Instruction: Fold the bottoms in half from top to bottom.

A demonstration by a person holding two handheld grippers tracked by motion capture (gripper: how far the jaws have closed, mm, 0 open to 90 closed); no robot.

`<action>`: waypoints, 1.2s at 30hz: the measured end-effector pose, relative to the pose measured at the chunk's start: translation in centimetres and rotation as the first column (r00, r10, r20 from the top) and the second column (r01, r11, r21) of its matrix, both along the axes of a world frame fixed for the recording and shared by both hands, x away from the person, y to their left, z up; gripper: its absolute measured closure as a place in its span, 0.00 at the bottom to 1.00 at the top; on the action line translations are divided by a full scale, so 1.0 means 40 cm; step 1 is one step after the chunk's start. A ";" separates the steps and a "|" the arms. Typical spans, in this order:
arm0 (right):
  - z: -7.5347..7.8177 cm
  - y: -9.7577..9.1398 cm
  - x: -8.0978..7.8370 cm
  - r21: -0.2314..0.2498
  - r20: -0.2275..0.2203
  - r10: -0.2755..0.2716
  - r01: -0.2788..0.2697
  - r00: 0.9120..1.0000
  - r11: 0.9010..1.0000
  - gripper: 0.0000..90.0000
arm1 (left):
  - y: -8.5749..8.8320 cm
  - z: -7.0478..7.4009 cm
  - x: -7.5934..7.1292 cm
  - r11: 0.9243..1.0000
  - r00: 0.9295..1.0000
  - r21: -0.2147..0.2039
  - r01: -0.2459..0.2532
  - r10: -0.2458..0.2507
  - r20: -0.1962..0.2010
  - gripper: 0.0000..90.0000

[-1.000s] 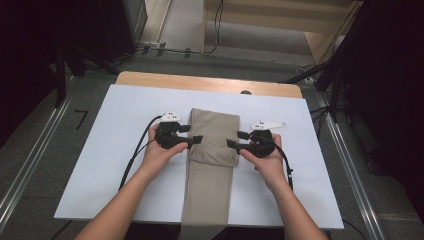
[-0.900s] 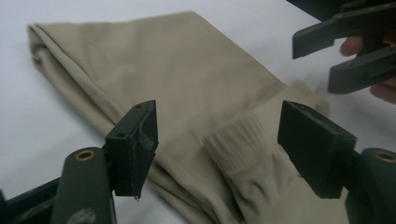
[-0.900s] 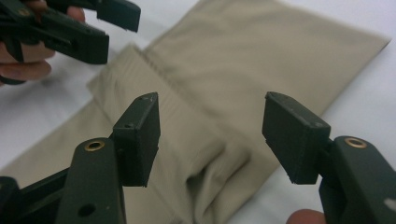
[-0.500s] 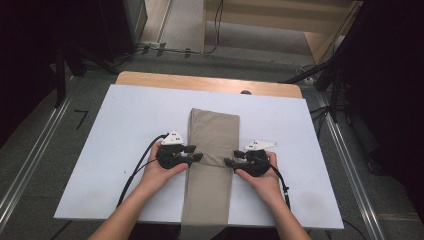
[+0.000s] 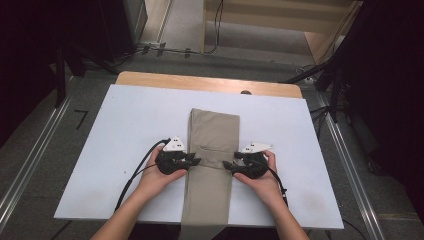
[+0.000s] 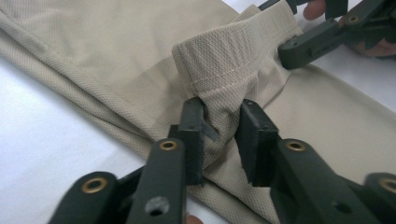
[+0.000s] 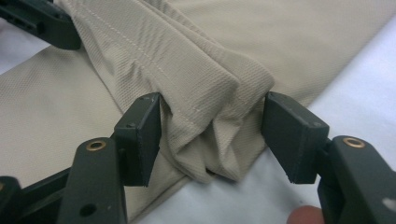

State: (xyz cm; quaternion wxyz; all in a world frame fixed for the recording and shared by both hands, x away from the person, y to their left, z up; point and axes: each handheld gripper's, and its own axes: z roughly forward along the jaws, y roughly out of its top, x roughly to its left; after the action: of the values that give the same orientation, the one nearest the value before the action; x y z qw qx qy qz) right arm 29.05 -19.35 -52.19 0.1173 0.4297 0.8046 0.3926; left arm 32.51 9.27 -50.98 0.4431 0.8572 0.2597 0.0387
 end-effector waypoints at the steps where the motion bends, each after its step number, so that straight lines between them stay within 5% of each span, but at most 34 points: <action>1: 0.001 0.000 -0.002 0.006 0.001 0.001 -0.001 1.000 1.000 0.46 | 0.000 0.000 0.000 1.000 1.000 0.000 -0.002 0.002 -0.001 0.84; 6: 0.004 -0.013 -0.019 0.069 0.050 0.025 -0.029 0.998 0.997 0.64 | 0.003 -0.001 -0.001 1.000 1.000 0.001 -0.013 0.013 -0.018 0.84; 14: 0.006 0.003 -0.045 0.016 0.107 0.053 -0.055 0.993 0.998 0.82 | 0.014 0.002 -0.014 0.999 1.000 -0.033 -0.008 0.007 -0.016 0.93; 23: 0.010 0.009 -0.084 0.048 0.114 0.065 -0.071 0.991 0.996 0.87 | 0.035 0.010 -0.050 0.998 1.000 -0.060 0.024 -0.025 -0.007 0.96; 36: 0.033 0.023 -0.179 0.066 0.136 0.095 -0.104 0.986 0.992 0.88 | 0.066 0.032 -0.149 0.994 0.998 -0.092 0.057 -0.058 -0.009 0.96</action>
State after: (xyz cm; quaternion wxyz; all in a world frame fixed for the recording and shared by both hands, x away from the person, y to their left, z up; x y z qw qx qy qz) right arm 21.90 -18.43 -50.88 0.1348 0.3660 0.8007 0.4547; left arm 26.54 11.89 -49.71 0.4814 0.8432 0.2391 0.0091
